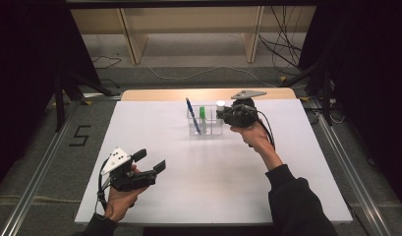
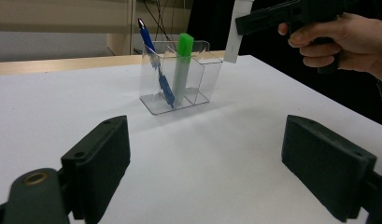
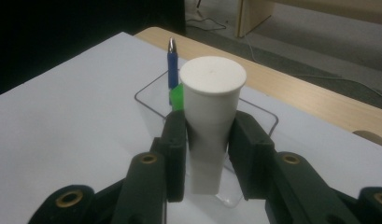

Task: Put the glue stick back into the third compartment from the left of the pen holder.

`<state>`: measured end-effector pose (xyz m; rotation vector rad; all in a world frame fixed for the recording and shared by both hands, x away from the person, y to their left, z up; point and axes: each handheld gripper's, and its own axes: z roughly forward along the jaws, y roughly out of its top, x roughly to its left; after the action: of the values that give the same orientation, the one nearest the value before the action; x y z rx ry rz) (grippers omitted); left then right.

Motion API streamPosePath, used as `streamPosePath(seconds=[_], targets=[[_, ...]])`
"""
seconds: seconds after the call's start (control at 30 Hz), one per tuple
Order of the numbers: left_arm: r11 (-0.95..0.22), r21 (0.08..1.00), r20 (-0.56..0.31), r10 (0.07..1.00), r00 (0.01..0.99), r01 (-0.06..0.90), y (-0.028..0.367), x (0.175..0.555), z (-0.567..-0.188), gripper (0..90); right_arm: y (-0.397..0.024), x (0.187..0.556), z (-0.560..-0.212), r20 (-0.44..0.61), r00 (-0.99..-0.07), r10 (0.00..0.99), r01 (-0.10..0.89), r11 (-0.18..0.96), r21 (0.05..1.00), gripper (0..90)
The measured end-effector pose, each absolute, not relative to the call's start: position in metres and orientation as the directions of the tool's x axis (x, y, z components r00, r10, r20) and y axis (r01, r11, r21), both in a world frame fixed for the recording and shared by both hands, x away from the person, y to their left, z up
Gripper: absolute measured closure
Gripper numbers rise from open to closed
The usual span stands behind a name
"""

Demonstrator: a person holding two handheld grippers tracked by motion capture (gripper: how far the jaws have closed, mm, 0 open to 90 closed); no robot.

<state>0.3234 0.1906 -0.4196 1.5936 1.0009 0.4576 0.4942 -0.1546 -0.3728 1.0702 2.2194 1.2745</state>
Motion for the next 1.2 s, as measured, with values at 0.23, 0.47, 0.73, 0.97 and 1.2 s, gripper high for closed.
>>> streamPosePath(seconds=[0.23,0.47,0.73,0.97,1.2], targets=[[0.004,0.934,-0.219,0.797,0.563,0.357,0.191,0.324,-0.420,15.0,-0.151,0.503,-0.371,0.049,-0.628,0.777,0.438,0.301,0.847,68.4],[0.003,0.934,-0.219,0.796,0.565,0.358,0.191,0.324,-0.420,15.0,-0.149,0.512,-0.373,0.047,-0.611,0.790,0.445,0.293,0.846,68.4],[0.004,0.934,-0.220,0.796,0.564,0.358,0.191,0.324,-0.420,15.0,-0.148,0.521,-0.372,0.043,-0.587,0.809,0.455,0.285,0.844,68.4],[0.004,0.934,-0.219,0.797,0.563,0.357,0.191,0.323,-0.419,15.0,-0.146,0.527,-0.378,0.044,-0.569,0.821,0.469,0.280,0.838,68.3],[0.004,0.934,-0.219,0.797,0.563,0.356,0.191,0.323,-0.419,15.0,-0.144,0.530,-0.382,0.050,-0.563,0.825,0.484,0.280,0.829,68.3]])
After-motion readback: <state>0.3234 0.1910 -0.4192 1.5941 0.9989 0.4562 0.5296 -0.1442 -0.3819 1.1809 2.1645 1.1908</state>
